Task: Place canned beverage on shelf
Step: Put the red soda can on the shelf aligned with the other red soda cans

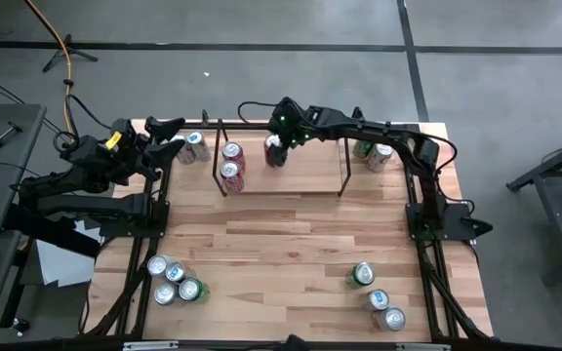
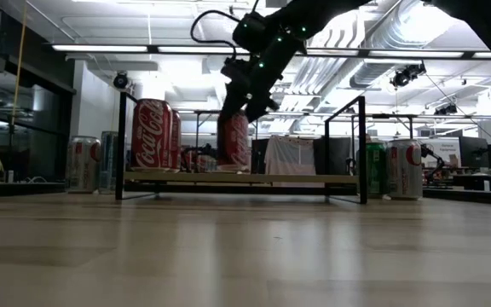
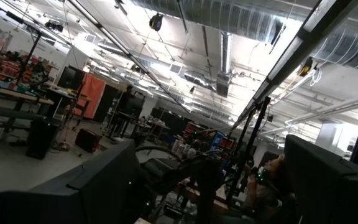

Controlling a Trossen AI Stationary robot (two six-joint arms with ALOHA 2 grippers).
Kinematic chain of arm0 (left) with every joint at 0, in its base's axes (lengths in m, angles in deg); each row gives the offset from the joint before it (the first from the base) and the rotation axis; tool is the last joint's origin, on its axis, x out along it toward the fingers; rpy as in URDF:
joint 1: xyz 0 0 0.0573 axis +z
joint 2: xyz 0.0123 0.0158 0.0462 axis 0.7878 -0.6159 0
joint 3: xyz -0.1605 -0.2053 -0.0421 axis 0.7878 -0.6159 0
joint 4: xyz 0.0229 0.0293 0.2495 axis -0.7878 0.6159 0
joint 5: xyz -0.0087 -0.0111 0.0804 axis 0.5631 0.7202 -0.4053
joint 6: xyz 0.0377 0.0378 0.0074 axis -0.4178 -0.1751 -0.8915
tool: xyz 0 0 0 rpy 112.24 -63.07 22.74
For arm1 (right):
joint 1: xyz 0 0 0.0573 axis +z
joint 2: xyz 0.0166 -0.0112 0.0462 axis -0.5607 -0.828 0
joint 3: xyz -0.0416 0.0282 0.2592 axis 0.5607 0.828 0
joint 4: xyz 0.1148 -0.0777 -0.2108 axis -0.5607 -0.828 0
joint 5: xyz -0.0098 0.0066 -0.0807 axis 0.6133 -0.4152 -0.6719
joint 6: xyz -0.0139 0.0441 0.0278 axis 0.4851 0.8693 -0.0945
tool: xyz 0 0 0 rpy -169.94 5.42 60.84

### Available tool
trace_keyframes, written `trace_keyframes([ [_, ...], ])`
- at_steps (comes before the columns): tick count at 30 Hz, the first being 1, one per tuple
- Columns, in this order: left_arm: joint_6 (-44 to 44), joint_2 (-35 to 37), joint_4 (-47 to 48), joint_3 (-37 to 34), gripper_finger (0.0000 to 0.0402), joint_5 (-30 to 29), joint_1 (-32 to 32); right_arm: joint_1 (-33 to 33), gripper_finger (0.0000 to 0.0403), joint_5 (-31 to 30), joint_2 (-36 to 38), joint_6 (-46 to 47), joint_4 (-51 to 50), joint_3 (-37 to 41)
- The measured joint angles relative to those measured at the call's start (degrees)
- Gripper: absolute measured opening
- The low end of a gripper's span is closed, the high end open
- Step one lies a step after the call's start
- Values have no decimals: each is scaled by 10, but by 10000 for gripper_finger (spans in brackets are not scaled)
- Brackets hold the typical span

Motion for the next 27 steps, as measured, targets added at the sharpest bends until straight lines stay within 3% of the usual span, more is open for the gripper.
trace_keyframes([
  [4, 0, 0, 9, 0, 330, 0, 0, 34, 285, -121, 0, 102, -1, 0],
  [11, 0, 0, 15, 0, 330, 0, 0, 81, 302, -213, -4, 258, 5, 0],
  [17, 0, 0, 21, 0, 330, 0, 0, 86, 306, -234, -25, 325, 5, -1],
  [27, 0, 0, 20, 0, 330, 0, 0, 85, 308, -228, -28, 327, 5, -2],
])
